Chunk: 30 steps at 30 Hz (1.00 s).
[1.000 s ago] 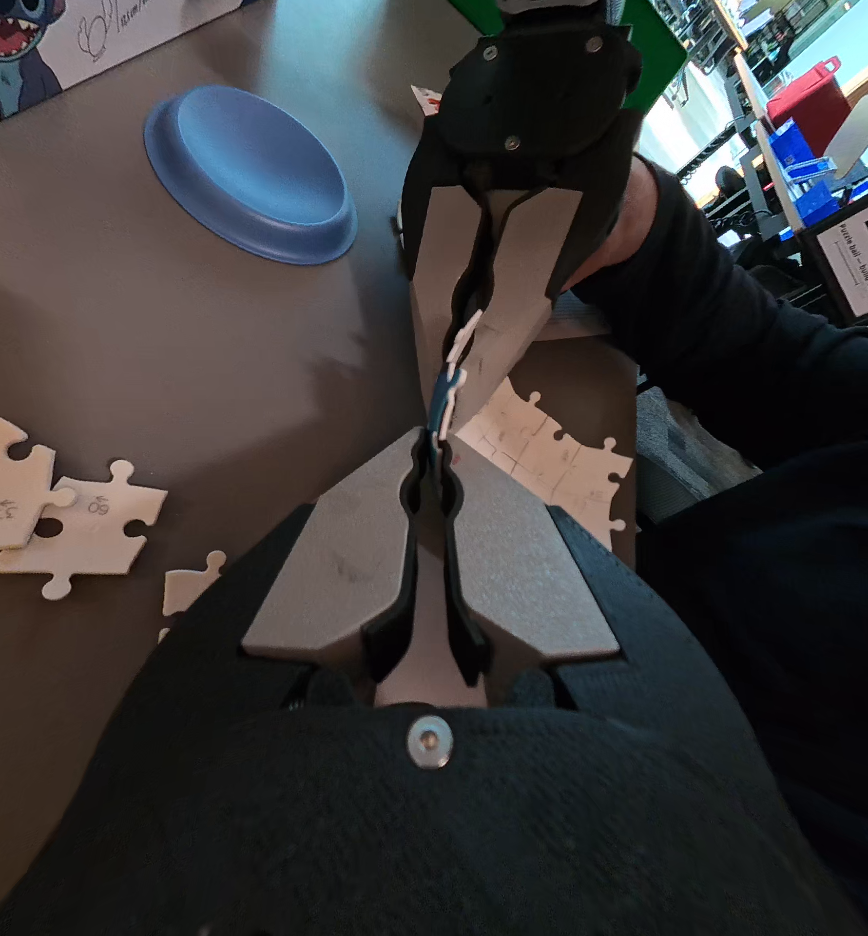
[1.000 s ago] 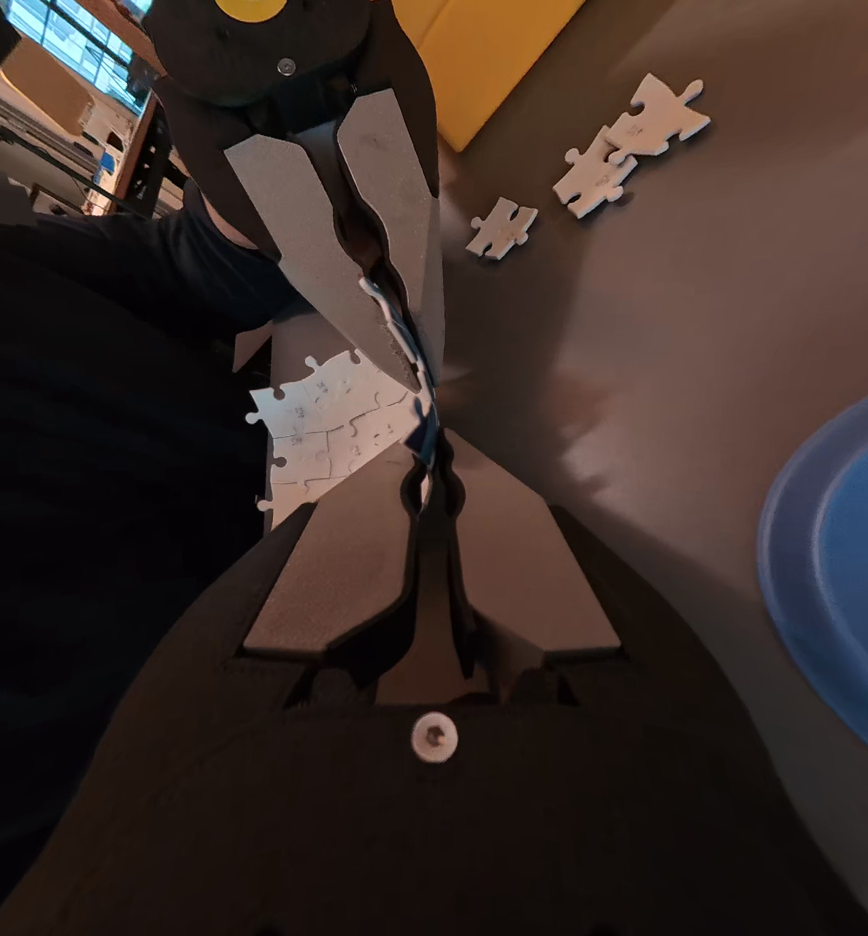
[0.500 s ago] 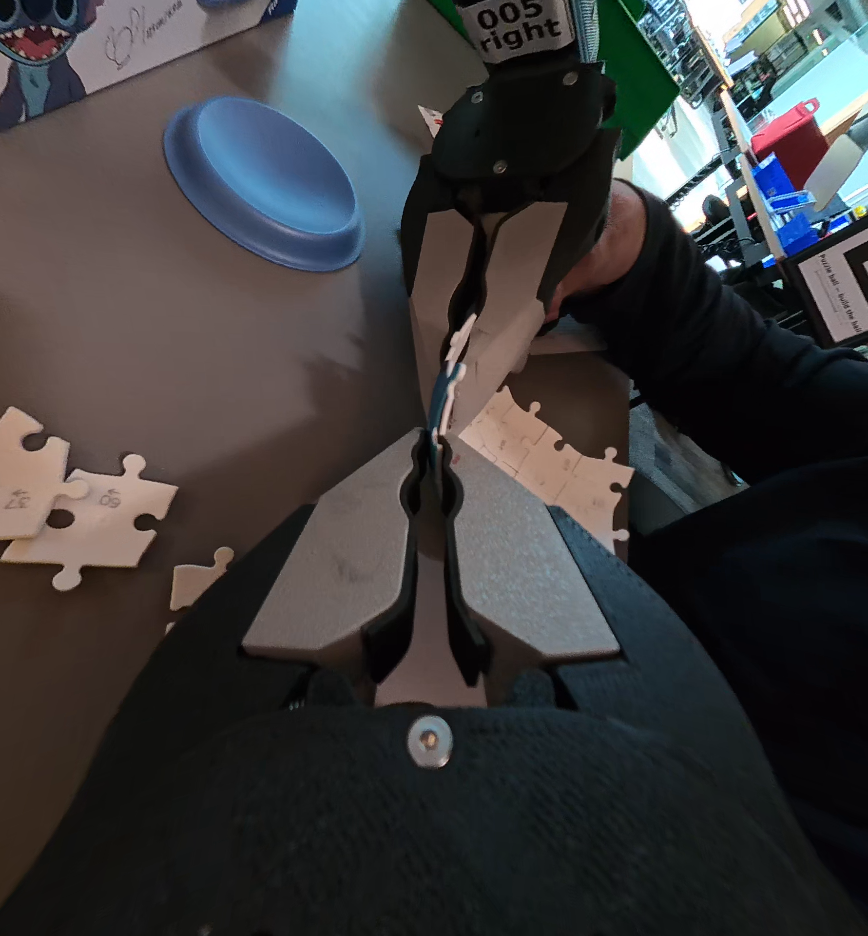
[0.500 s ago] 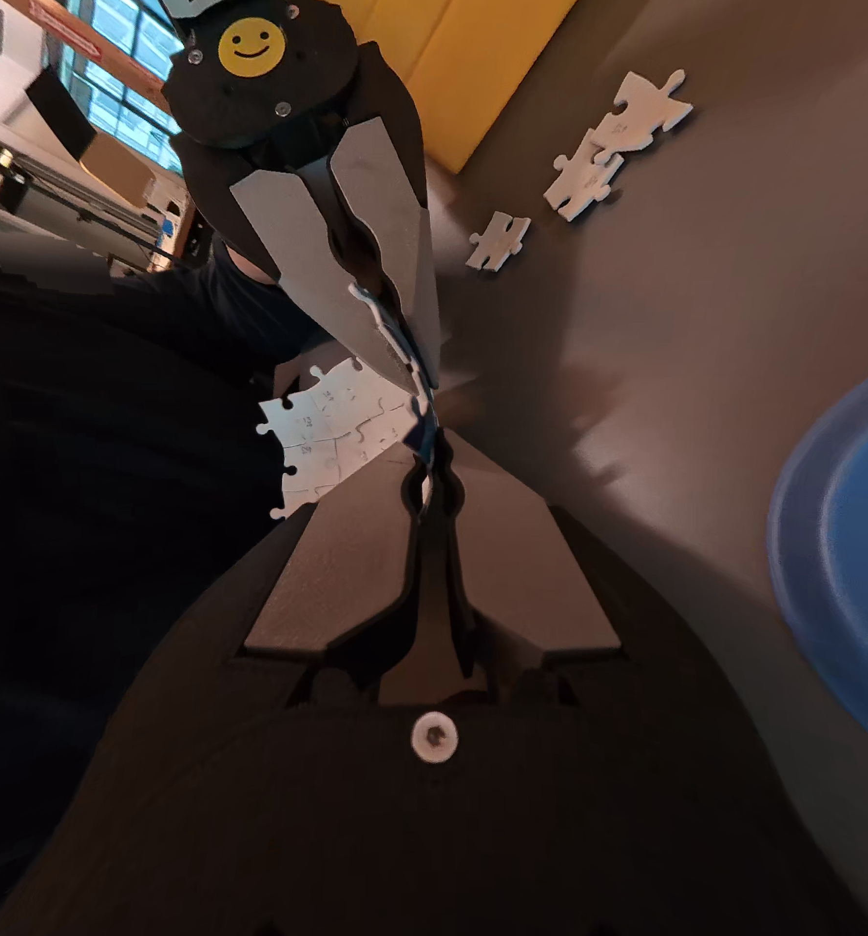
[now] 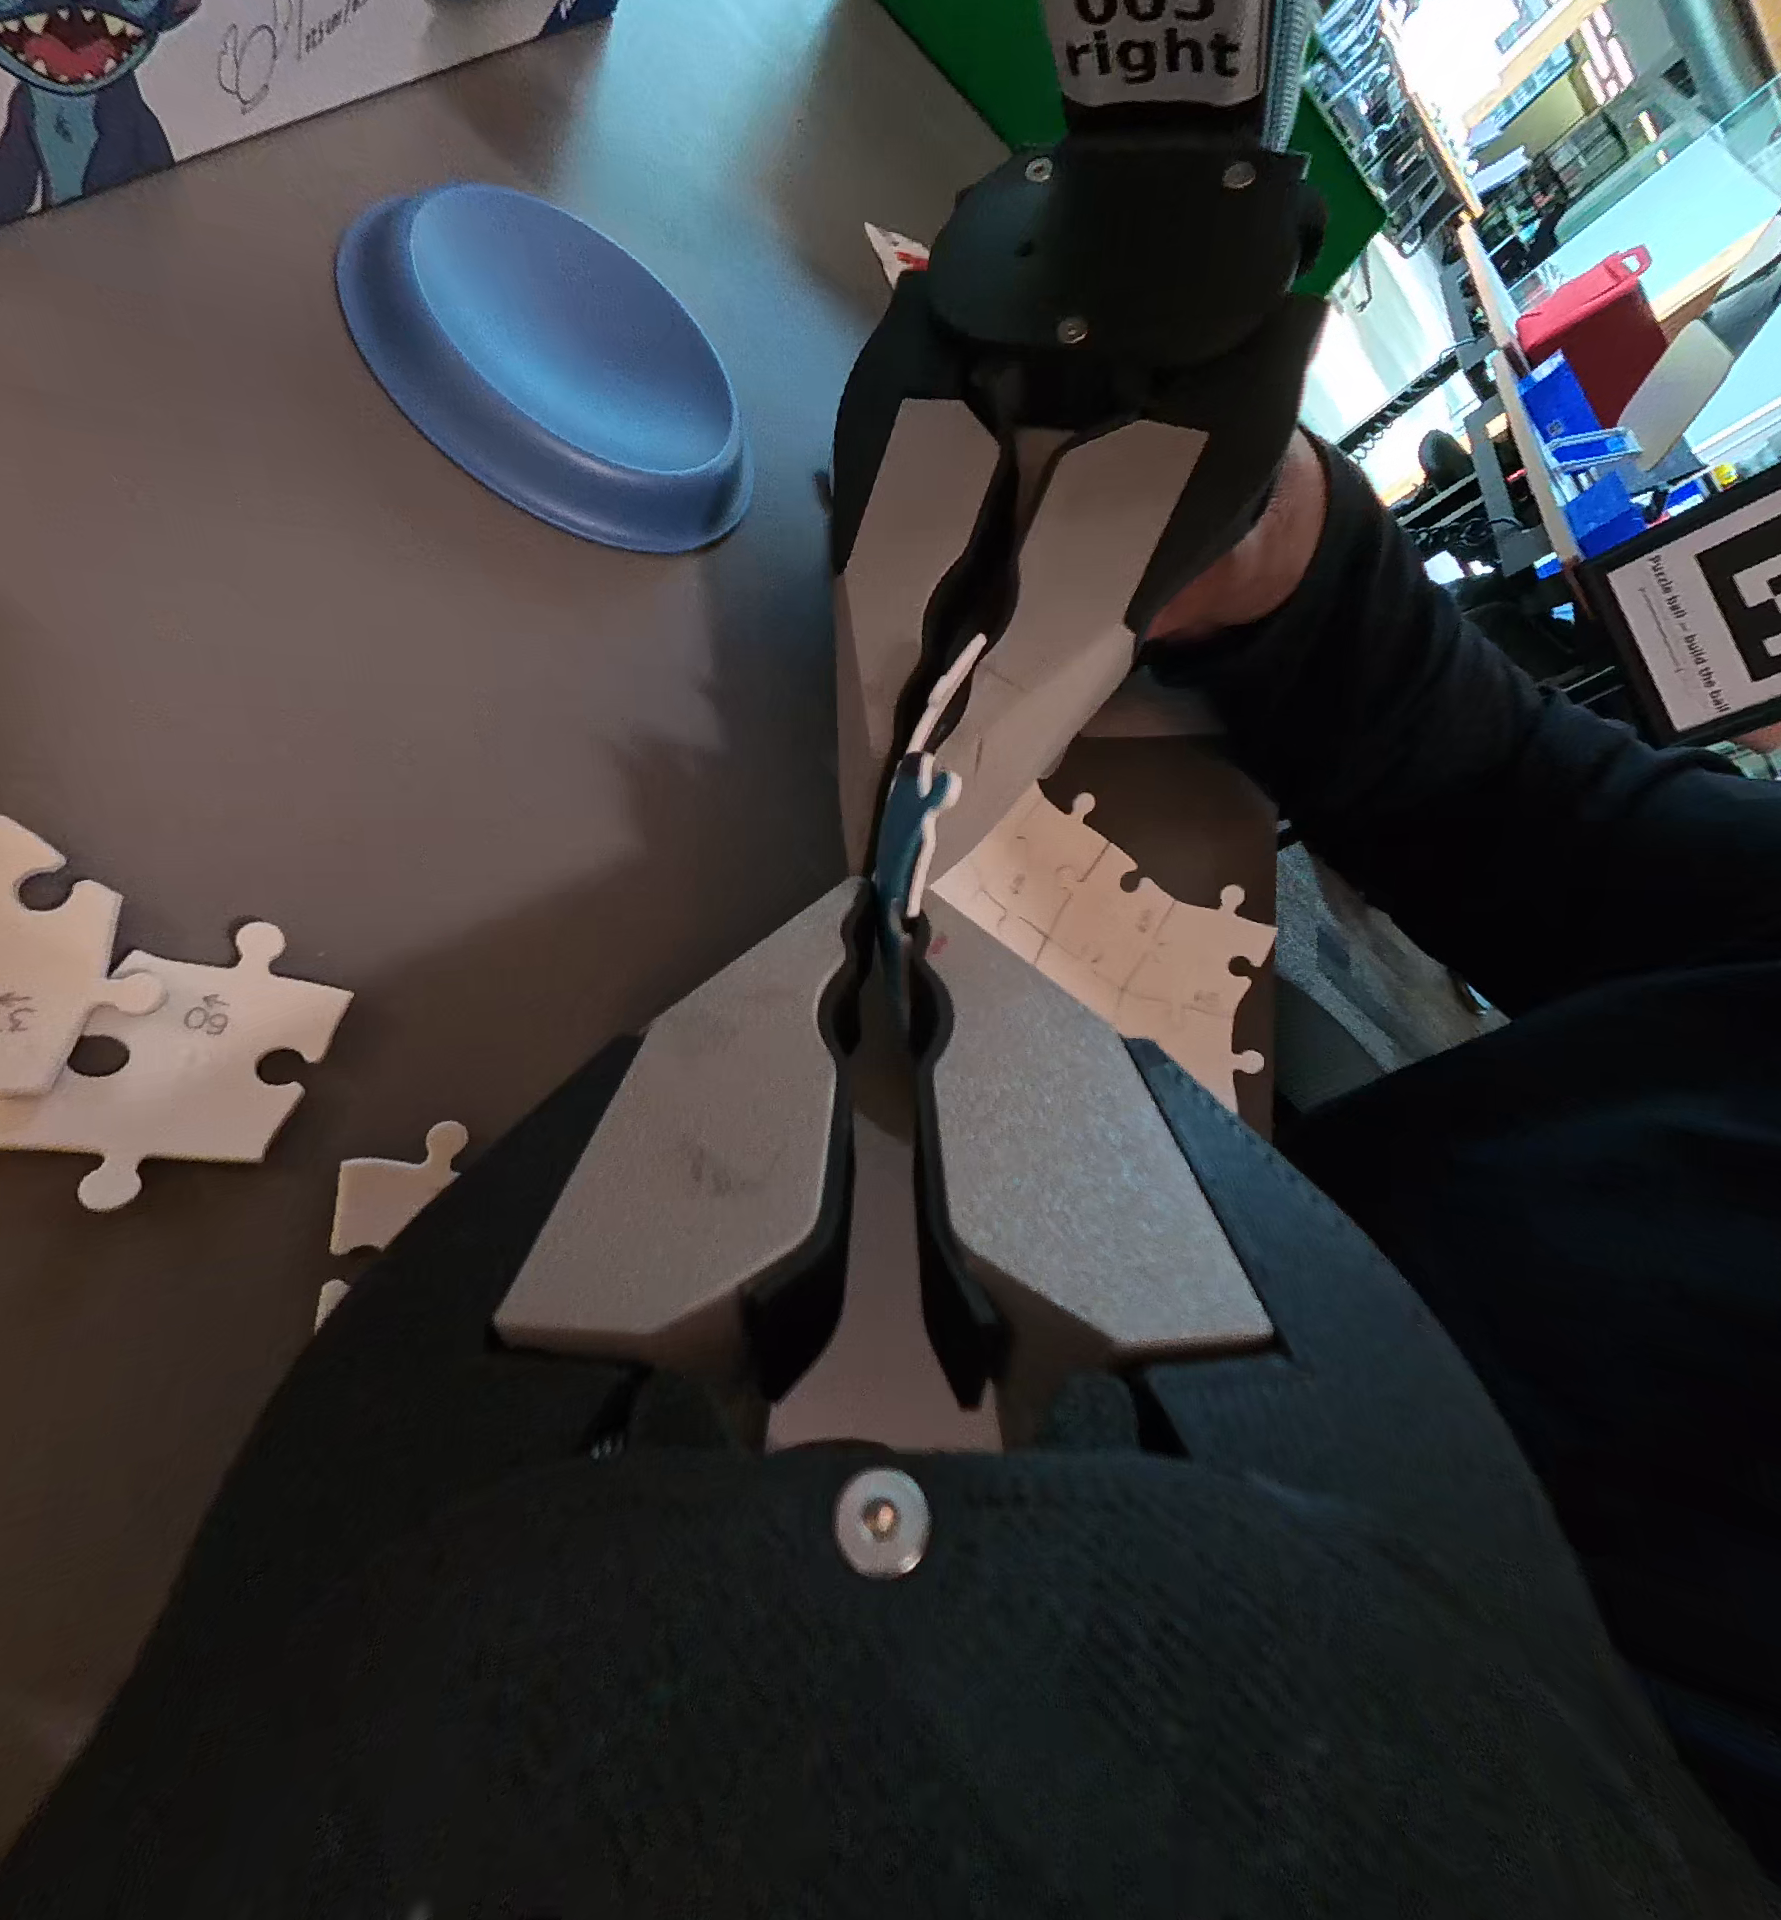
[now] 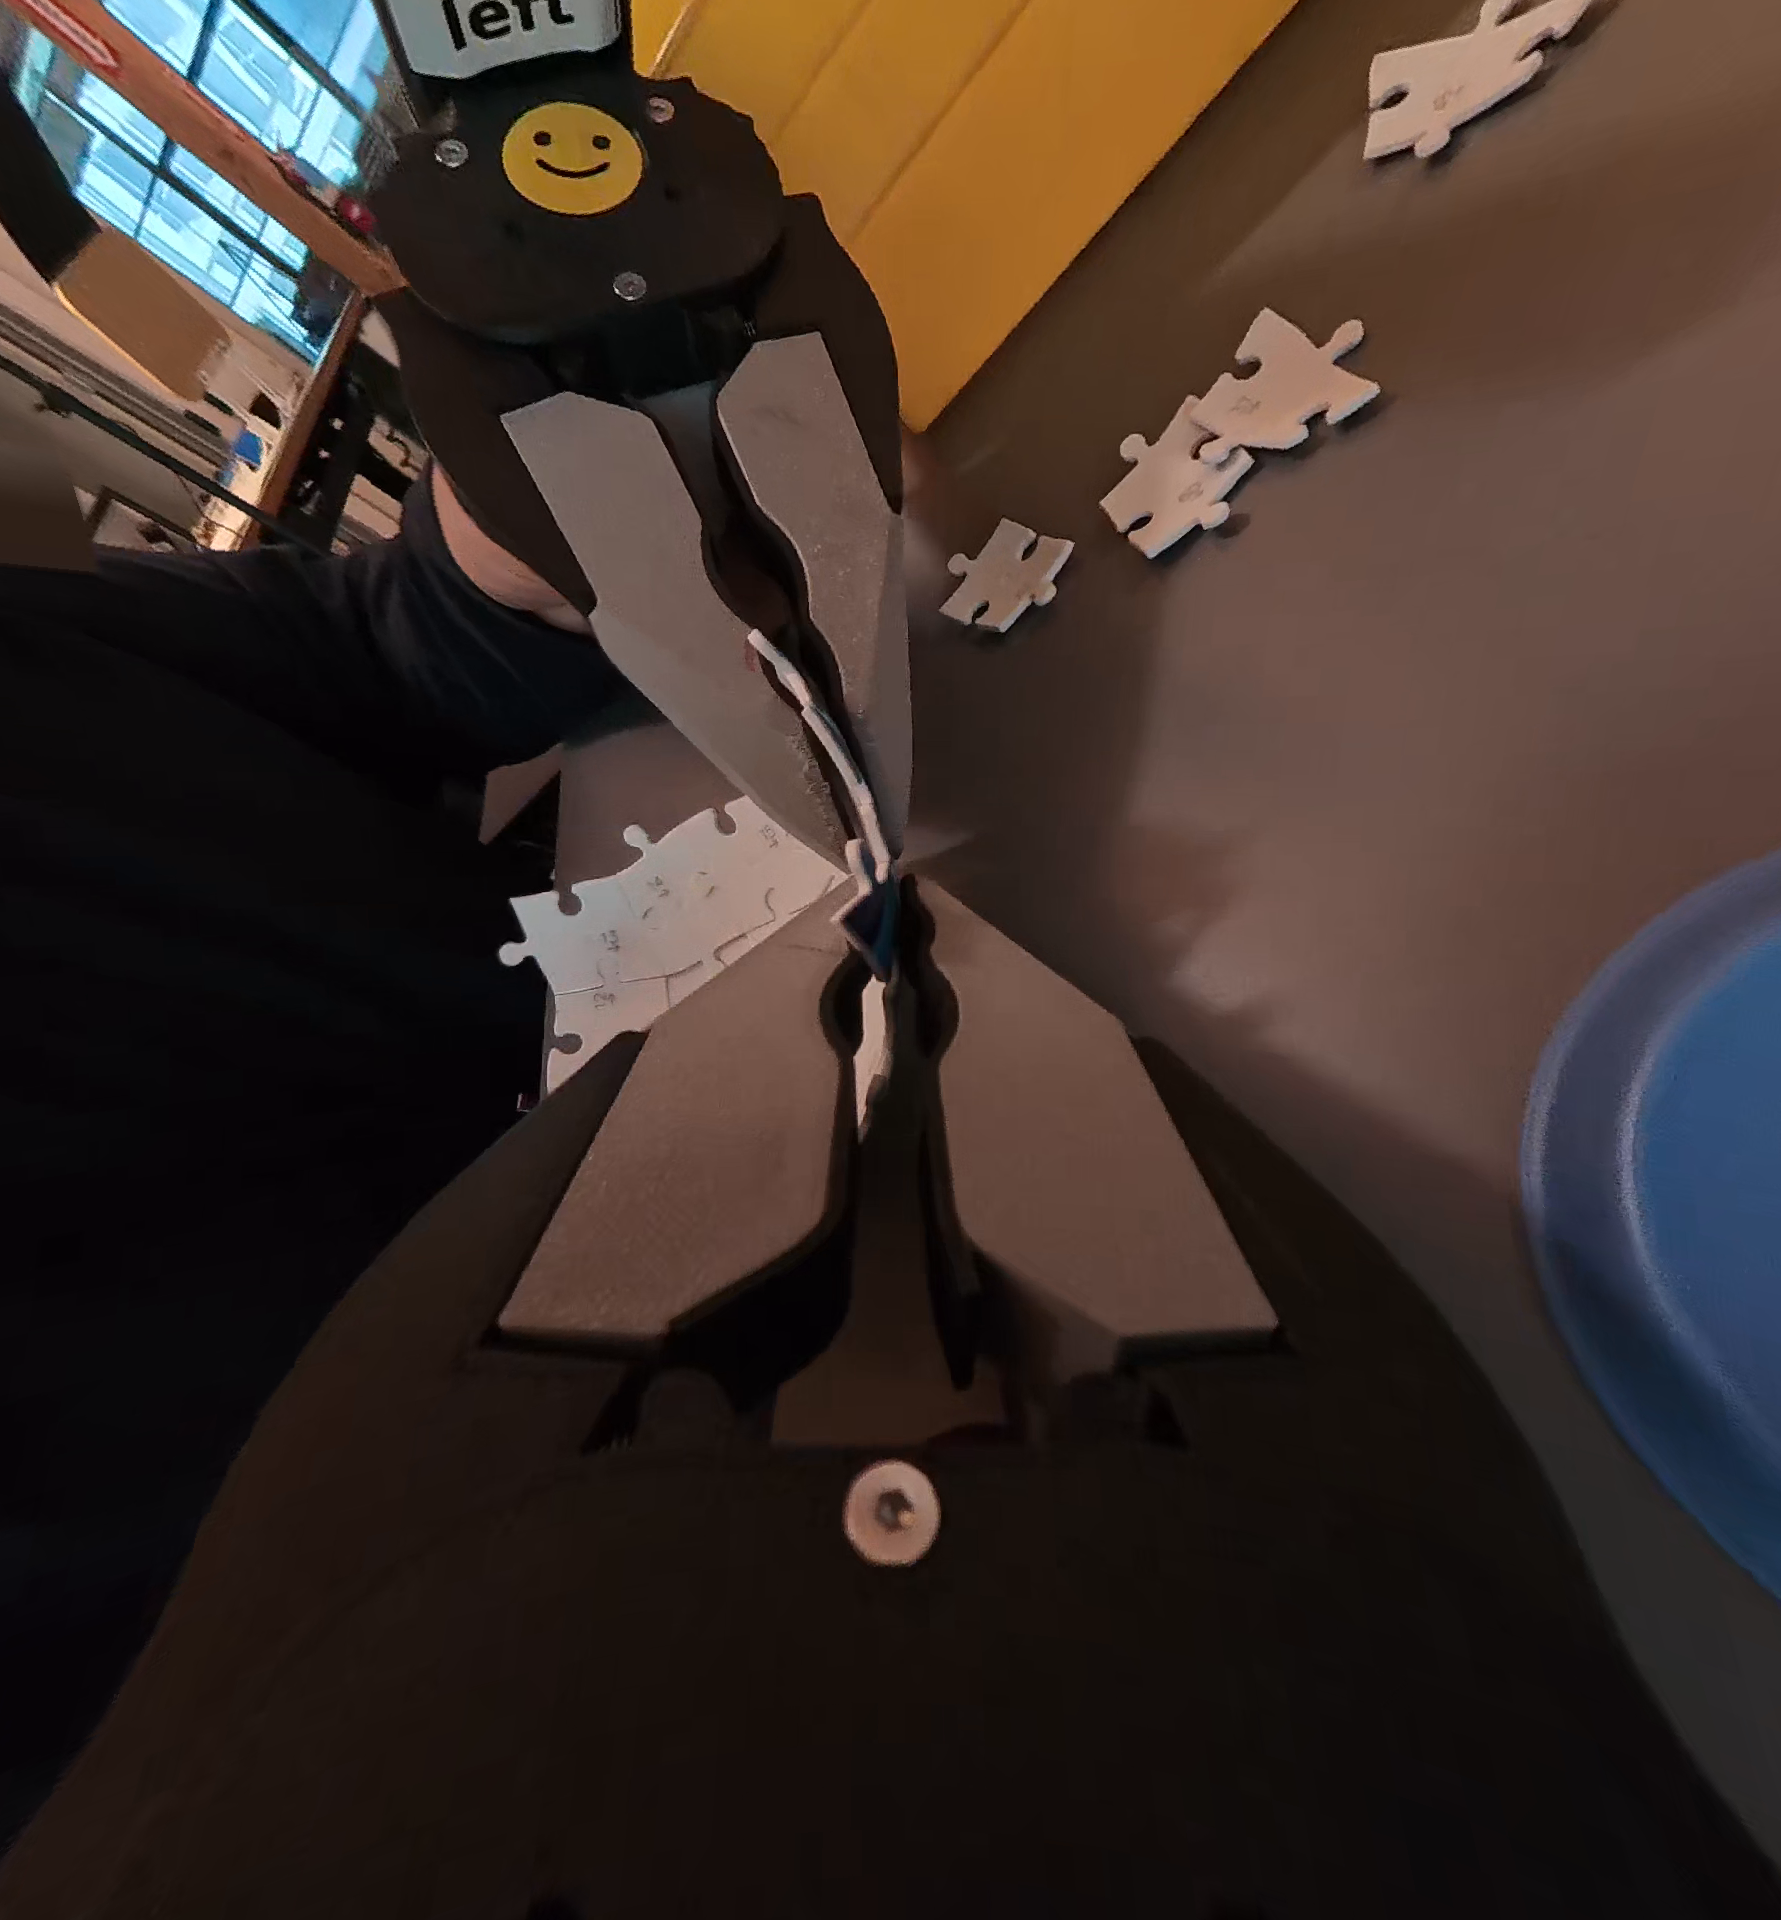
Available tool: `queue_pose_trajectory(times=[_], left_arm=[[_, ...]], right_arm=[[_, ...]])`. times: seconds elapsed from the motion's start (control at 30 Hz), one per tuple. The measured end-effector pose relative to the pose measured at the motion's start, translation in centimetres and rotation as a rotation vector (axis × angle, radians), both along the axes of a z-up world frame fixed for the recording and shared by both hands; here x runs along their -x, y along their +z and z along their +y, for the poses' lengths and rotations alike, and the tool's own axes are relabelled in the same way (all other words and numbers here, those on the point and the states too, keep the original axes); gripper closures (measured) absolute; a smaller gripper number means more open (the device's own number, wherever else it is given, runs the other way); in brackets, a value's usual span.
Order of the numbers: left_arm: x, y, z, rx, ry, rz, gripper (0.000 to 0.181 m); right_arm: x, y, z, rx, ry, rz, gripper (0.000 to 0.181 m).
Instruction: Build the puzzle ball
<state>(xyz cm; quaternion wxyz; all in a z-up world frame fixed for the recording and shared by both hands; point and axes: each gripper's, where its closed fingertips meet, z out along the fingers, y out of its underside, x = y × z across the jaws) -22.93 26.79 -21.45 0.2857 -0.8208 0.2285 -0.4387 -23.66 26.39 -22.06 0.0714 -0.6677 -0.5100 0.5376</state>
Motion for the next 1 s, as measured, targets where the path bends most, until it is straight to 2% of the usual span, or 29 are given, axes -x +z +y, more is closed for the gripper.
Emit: queue_pose_trajectory(times=[0.13, 0.2, 0.33, 0.43, 0.53, 0.73, 1.0], left_arm=[[0.1, 0.3, 0.1, -0.003, 0.002, -0.014, 0.181], [0.0, 0.2, 0.0, -0.001, -0.002, -0.012, 0.180], [0.0, 0.4, 0.0, -0.001, -0.003, -0.025, 0.177], [-0.1, 1.2, 0.1, -0.001, 0.006, -0.072, 0.163], [0.2, 1.0, 0.3, -0.012, 0.016, -0.054, 0.173], [0.3, 0.7, 0.2, -0.020, 0.006, -0.031, 0.179], [0.6, 0.7, 0.5, -0.039, 0.025, -0.016, 0.179]], right_arm=[[-0.1, 0.4, -0.2, 0.015, 0.023, 0.030, 0.175], [-0.1, 0.1, -0.1, -0.020, 0.022, 0.012, 0.181], [-0.1, 0.0, 0.0, -0.057, 0.020, 0.009, 0.181], [-0.2, -0.5, 0.0, -0.072, 0.015, -0.018, 0.181], [0.0, -0.6, -0.3, -0.057, 0.017, -0.028, 0.181], [0.0, -0.6, -0.9, -0.022, 0.041, -0.035, 0.181], [0.4, -0.6, -0.3, -0.066, 0.012, -0.021, 0.181]])
